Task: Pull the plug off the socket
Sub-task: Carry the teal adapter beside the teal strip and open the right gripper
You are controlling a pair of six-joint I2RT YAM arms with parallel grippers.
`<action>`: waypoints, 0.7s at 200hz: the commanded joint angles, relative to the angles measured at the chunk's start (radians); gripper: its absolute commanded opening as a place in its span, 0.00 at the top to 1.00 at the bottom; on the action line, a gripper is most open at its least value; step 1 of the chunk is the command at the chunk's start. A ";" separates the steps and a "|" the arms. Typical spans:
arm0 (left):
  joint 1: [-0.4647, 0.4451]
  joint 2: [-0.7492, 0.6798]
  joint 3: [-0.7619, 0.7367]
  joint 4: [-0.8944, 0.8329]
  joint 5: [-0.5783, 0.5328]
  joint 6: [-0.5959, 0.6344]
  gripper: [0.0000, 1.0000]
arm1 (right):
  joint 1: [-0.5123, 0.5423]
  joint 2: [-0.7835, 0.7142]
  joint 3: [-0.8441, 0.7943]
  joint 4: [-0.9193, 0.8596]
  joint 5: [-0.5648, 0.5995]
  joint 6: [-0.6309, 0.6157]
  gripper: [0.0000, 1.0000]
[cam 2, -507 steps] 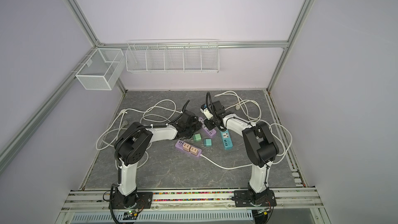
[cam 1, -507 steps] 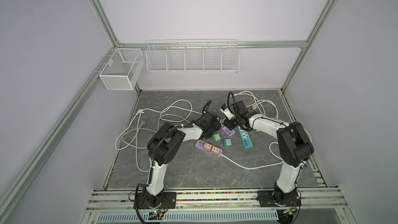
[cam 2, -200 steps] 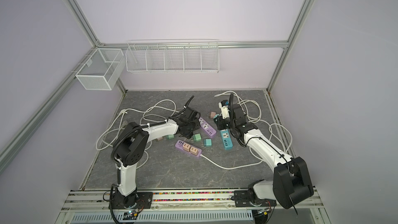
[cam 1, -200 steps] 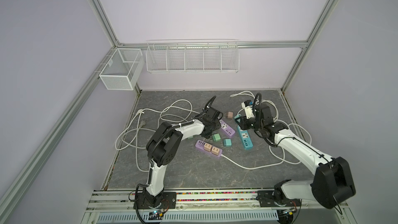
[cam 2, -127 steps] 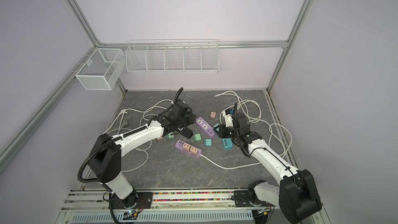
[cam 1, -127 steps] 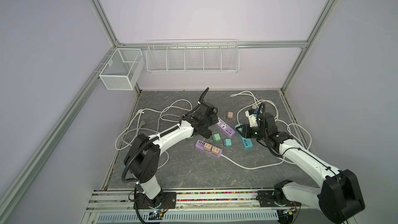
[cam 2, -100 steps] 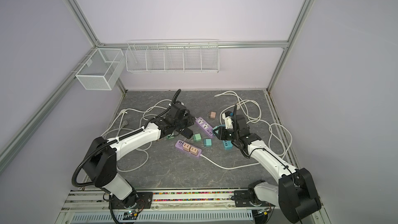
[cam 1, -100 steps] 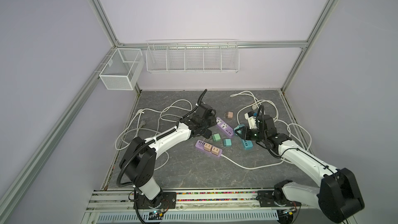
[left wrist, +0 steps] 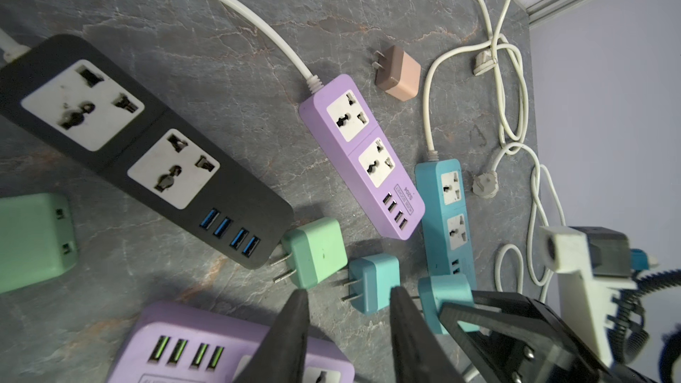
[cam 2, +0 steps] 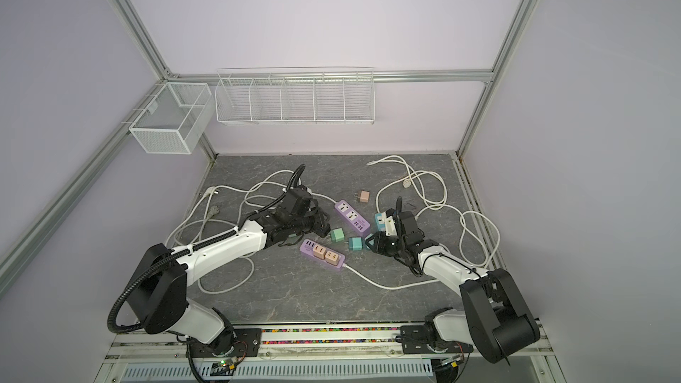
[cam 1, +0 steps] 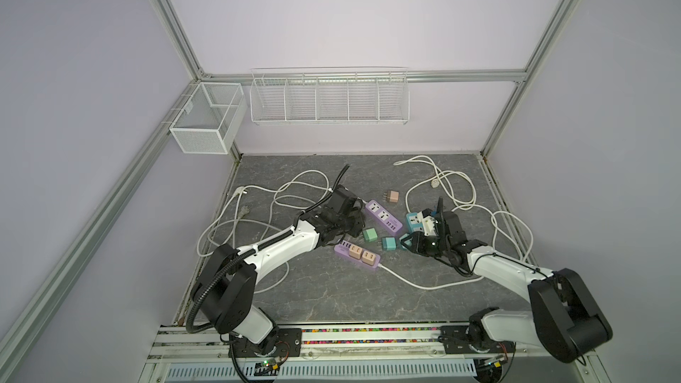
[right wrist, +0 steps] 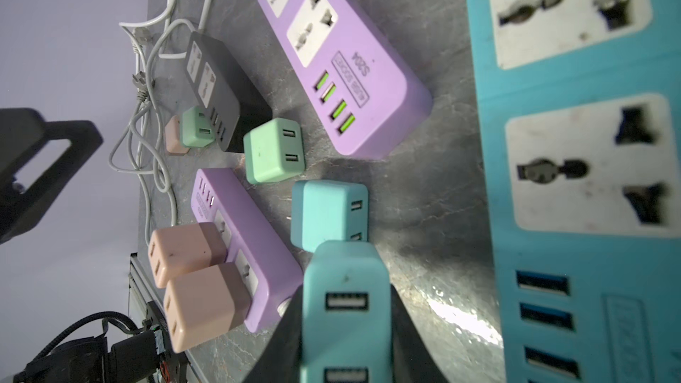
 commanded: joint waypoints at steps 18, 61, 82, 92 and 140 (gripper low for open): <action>0.002 -0.034 -0.013 -0.024 0.025 0.021 0.61 | -0.009 0.005 -0.044 0.081 0.028 0.036 0.70; 0.002 -0.050 -0.016 -0.046 -0.002 0.022 0.59 | -0.009 0.030 -0.074 0.123 0.028 0.053 0.68; 0.004 -0.062 -0.021 -0.047 -0.005 0.020 0.58 | -0.009 0.034 -0.084 0.135 0.016 0.067 0.65; 0.004 -0.064 -0.027 -0.042 -0.005 0.020 0.58 | -0.010 0.038 -0.083 0.126 0.025 0.060 0.64; 0.008 -0.078 -0.037 -0.045 -0.010 0.022 0.57 | -0.009 0.021 -0.075 0.068 0.046 0.064 0.48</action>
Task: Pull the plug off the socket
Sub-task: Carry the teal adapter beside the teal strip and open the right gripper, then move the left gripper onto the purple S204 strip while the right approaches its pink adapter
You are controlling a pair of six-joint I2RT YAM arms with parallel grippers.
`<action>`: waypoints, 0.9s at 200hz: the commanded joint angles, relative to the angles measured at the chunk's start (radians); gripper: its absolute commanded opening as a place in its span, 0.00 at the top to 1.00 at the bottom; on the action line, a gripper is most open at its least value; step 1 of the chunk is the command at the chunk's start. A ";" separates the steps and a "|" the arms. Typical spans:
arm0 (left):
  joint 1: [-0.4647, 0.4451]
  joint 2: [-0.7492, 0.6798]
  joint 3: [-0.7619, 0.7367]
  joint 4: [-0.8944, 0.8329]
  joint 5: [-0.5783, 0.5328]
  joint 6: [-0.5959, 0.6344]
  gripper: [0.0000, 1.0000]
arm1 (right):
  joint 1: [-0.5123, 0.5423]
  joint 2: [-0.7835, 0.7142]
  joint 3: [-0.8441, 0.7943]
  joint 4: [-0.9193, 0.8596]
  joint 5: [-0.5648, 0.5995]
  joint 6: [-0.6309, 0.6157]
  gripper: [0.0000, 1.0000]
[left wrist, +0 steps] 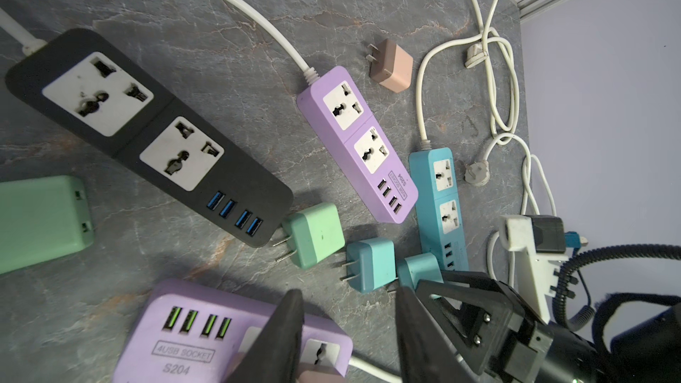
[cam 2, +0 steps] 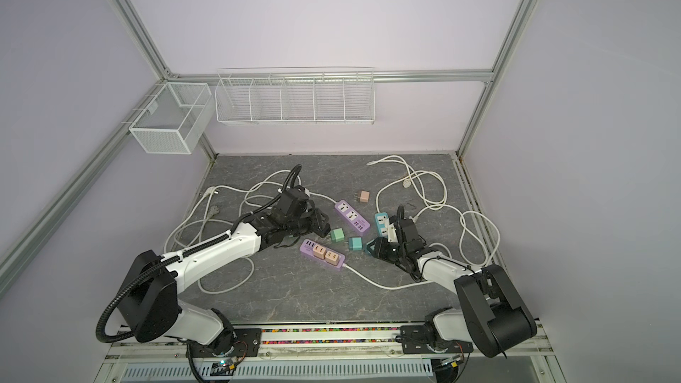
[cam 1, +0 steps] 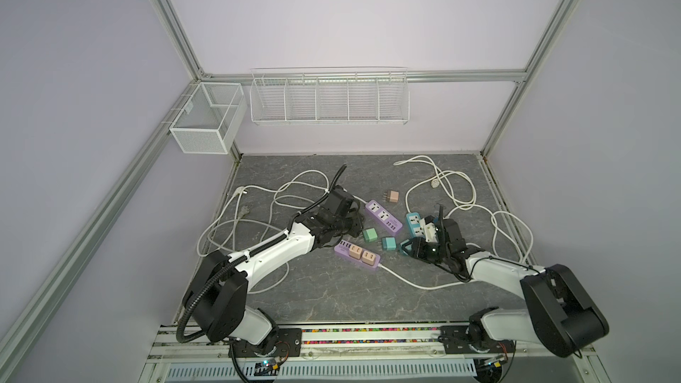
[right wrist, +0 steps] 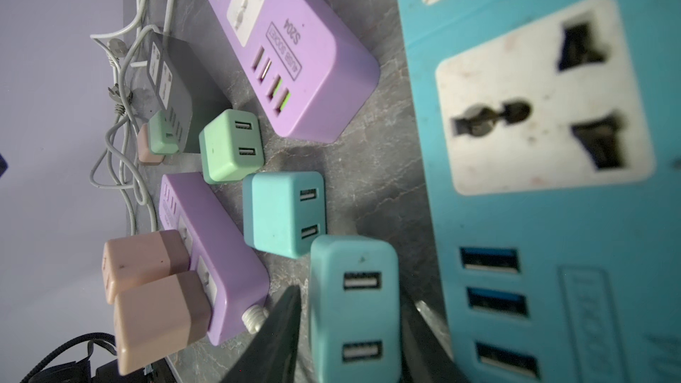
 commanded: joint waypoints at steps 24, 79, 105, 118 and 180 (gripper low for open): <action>0.009 -0.036 -0.018 -0.018 -0.026 0.023 0.57 | -0.002 -0.055 0.014 -0.087 0.066 -0.027 0.41; 0.018 -0.103 -0.047 -0.023 -0.042 0.029 0.54 | 0.015 -0.166 0.132 -0.326 0.159 -0.175 0.27; 0.023 -0.137 -0.050 -0.044 -0.043 0.038 0.51 | 0.021 -0.211 0.188 -0.383 0.151 -0.228 0.14; 0.024 -0.160 -0.065 -0.043 -0.053 0.040 0.50 | 0.022 -0.219 0.225 -0.408 0.150 -0.269 0.03; 0.033 -0.310 -0.188 -0.040 -0.099 0.050 0.41 | 0.024 -0.208 0.325 -0.425 0.152 -0.330 0.12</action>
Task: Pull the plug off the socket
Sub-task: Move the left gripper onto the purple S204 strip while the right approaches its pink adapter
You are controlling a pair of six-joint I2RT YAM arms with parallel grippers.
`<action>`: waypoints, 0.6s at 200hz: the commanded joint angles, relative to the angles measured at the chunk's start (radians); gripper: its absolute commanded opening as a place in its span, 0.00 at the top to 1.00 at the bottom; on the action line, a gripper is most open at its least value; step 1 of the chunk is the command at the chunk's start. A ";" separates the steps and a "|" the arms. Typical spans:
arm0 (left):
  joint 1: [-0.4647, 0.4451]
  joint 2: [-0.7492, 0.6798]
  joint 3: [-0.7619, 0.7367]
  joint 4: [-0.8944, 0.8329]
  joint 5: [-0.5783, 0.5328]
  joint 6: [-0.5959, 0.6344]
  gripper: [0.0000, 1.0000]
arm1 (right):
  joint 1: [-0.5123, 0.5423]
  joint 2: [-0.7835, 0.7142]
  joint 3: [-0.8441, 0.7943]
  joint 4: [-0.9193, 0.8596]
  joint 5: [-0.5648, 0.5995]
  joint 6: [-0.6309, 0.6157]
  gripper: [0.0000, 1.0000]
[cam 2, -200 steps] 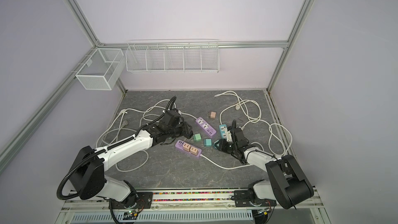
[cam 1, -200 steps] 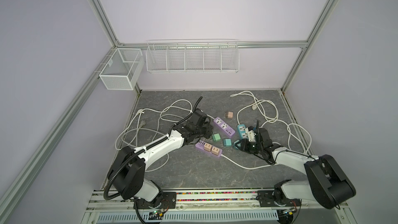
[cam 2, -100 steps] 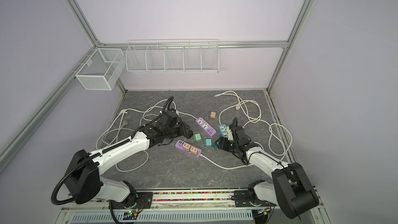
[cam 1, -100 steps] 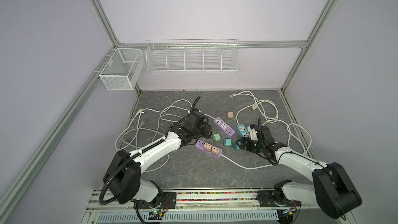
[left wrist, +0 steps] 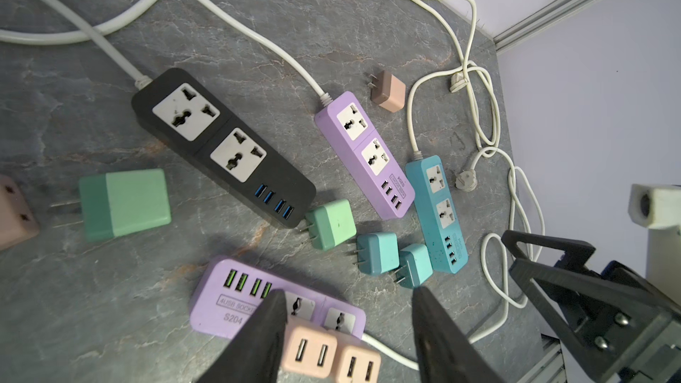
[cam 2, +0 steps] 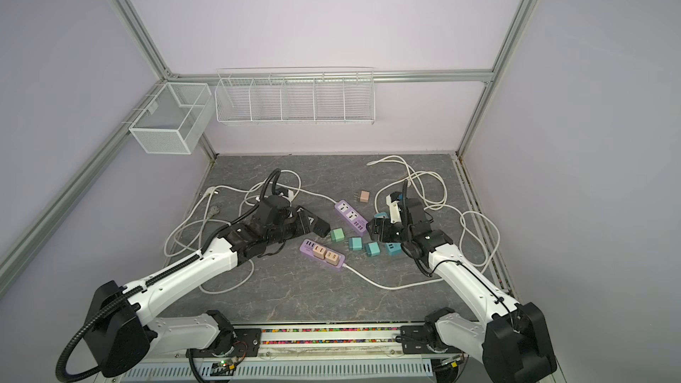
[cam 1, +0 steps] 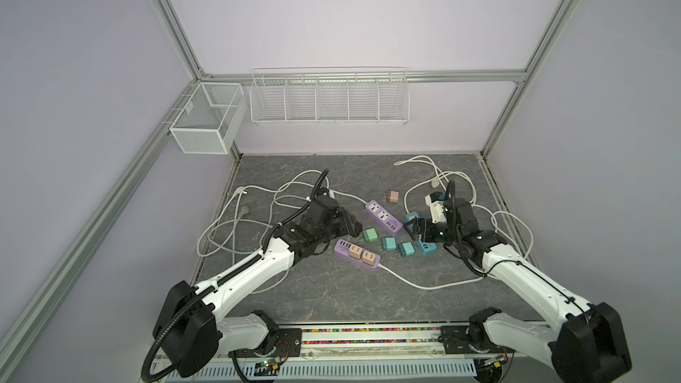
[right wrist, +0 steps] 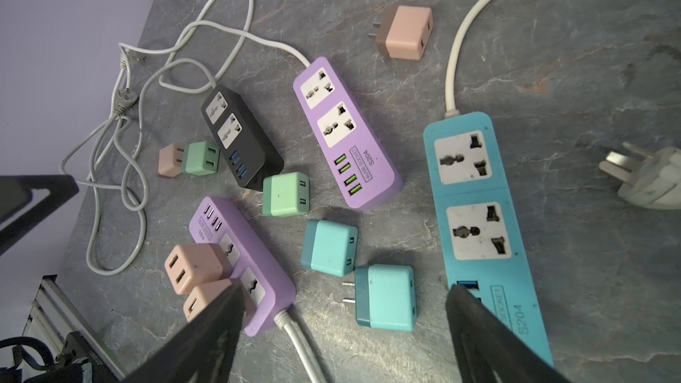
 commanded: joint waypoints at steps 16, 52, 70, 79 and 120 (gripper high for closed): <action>0.016 -0.109 -0.088 -0.025 -0.055 -0.004 0.39 | 0.029 0.016 0.034 0.017 -0.047 -0.065 0.12; 0.039 -0.213 -0.204 -0.030 -0.066 -0.043 0.36 | 0.144 0.040 0.027 0.108 -0.020 -0.112 0.12; 0.063 -0.252 -0.249 -0.038 -0.041 -0.058 0.36 | 0.192 0.076 0.047 0.116 -0.025 -0.135 0.12; 0.065 -0.267 -0.270 -0.042 -0.045 -0.064 0.37 | 0.222 0.093 0.055 0.122 -0.039 -0.164 0.11; 0.072 -0.273 -0.368 0.074 0.052 -0.124 0.40 | 0.364 0.174 0.123 0.080 -0.012 -0.275 0.04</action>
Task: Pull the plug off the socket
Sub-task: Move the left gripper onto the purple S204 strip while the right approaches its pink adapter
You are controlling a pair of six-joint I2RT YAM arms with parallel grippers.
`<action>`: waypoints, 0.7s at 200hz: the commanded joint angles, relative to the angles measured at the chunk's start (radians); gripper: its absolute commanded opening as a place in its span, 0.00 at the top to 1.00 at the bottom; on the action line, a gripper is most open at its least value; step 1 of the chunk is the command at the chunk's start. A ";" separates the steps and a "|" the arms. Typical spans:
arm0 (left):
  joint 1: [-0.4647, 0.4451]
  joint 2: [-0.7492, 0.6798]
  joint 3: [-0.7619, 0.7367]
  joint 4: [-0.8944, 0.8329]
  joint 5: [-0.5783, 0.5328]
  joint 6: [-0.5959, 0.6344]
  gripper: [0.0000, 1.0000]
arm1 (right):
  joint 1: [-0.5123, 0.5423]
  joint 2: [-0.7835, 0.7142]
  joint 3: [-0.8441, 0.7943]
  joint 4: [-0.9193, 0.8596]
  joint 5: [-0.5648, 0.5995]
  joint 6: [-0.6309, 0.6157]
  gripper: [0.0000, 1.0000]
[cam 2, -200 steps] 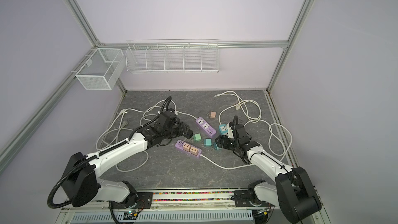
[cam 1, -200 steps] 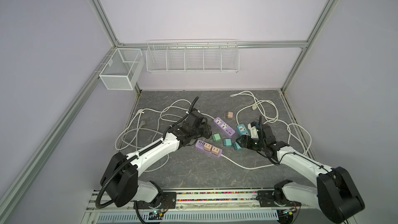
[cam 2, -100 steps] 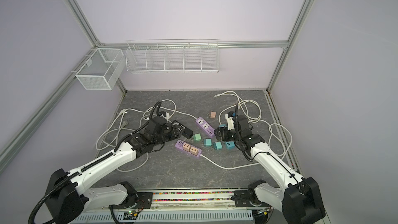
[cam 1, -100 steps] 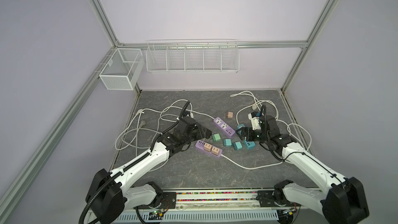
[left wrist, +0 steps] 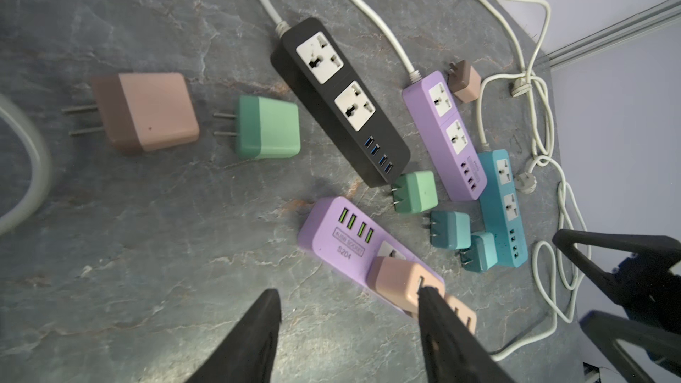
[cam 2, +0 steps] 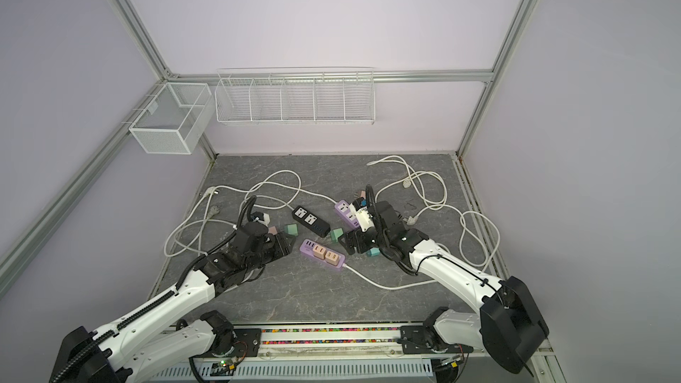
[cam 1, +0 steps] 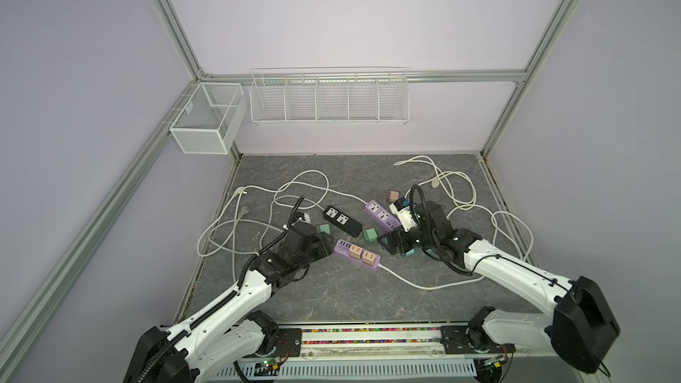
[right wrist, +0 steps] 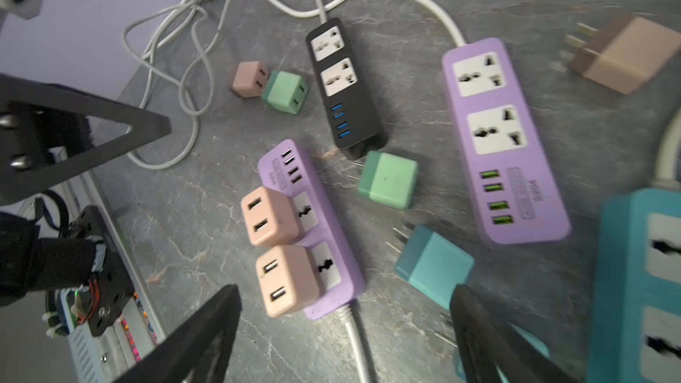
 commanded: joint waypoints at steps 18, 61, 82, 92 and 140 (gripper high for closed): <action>0.007 0.054 -0.064 0.156 0.111 -0.059 0.40 | 0.113 0.064 0.099 -0.035 0.057 -0.152 0.02; 0.012 0.194 -0.062 0.282 0.130 -0.102 0.44 | 0.181 0.166 0.223 -0.160 0.104 -0.198 0.06; 0.031 0.257 -0.067 0.337 0.160 -0.108 0.45 | 0.203 0.225 0.279 -0.219 0.116 -0.220 0.09; 0.041 0.289 -0.060 0.349 0.183 -0.117 0.46 | 0.215 0.256 0.307 -0.246 0.125 -0.231 0.11; 0.068 0.367 -0.050 0.323 0.176 -0.133 0.49 | 0.244 0.376 0.412 -0.332 0.154 -0.262 0.18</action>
